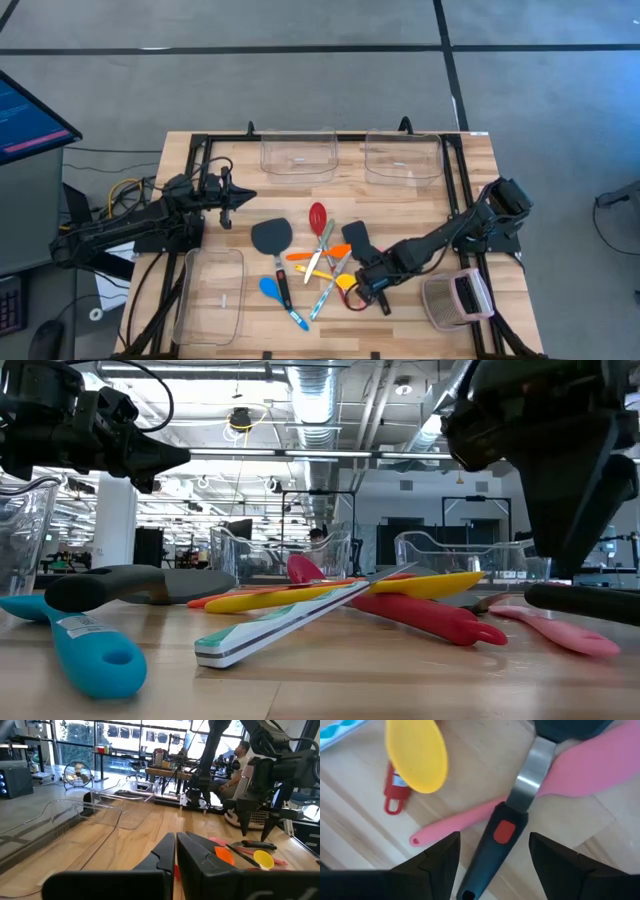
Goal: Pick & Place Kitchen Items
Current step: Put the right black spatula into top right transparent bin
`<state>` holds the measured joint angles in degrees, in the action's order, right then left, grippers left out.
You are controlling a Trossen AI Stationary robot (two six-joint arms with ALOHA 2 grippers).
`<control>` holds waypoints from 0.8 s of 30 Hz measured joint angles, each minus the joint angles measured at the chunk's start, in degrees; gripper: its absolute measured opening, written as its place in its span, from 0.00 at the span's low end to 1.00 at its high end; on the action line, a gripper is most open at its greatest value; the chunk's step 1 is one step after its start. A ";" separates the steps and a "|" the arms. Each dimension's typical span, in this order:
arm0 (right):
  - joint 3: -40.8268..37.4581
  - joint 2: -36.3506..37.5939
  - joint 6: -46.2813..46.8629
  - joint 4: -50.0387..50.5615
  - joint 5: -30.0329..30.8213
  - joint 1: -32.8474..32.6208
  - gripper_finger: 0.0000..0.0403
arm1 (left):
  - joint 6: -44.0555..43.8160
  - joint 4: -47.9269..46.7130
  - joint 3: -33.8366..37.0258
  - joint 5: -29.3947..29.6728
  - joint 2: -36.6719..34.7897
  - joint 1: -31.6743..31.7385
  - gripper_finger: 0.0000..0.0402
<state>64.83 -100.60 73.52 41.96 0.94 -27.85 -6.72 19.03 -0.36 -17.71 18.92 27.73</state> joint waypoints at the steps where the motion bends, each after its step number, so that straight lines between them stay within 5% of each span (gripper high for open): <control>1: -0.18 0.00 0.06 -0.02 0.07 -0.18 0.57 | 0.00 0.00 0.02 0.02 0.02 -0.01 0.02; 15: -0.39 -1.66 3.08 -1.51 1.29 -2.10 0.57 | -0.02 -0.04 0.00 0.24 0.00 0.00 0.02; 24: -0.11 -7.88 1.06 -4.46 -6.00 -2.61 0.57 | 0.11 -0.14 0.01 0.18 1.70 -0.02 0.02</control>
<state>64.72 -108.48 74.58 37.50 -5.06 -30.46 -6.61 18.89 -0.36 -17.53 20.62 27.71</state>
